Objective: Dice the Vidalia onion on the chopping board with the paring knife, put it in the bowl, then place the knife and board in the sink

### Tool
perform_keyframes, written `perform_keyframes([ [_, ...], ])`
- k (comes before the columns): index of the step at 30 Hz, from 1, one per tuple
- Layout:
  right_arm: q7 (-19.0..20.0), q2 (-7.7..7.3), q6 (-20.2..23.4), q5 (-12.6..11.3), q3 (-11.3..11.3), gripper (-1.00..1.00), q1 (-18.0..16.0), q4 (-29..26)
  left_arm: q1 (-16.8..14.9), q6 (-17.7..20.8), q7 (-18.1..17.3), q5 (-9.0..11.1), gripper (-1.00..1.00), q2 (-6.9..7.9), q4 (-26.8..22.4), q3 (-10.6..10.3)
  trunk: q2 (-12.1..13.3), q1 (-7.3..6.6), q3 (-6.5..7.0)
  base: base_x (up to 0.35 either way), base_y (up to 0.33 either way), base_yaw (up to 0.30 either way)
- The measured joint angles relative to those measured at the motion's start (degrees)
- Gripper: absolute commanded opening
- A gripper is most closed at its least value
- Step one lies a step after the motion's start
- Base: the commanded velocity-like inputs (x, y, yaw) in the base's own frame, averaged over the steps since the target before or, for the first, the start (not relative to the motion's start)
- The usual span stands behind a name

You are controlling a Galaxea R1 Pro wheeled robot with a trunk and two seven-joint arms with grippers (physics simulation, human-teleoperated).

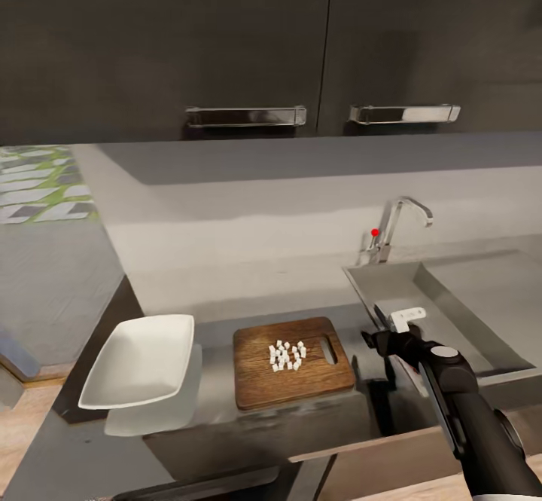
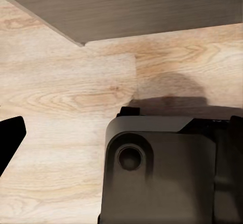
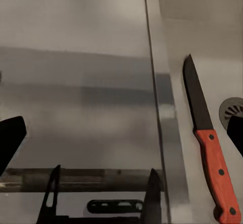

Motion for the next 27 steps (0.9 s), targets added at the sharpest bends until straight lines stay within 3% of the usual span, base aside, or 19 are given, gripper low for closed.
perform_keyframes([
  [9,0.0,0.10,0.0,0.0,0.0,1.00,0.0,0.1,0.0,0.0,0.0,0.0,1.00,-0.03,0.0,0.0,0.0,0.00,0.00,0.000,0.002,0.217],
  [19,0.0,0.11,-0.2,0.0,0.0,1.00,0.0,2.0,0.0,0.0,0.0,0.0,1.00,0.00,0.0,0.0,0.0,0.00,0.00,0.000,0.000,0.030],
  [27,0.0,0.13,-5.3,0.0,0.0,1.00,0.0,8.8,0.0,0.0,0.0,0.0,1.00,-0.01,0.0,0.0,0.0,0.00,0.00,0.000,0.000,0.000],
])
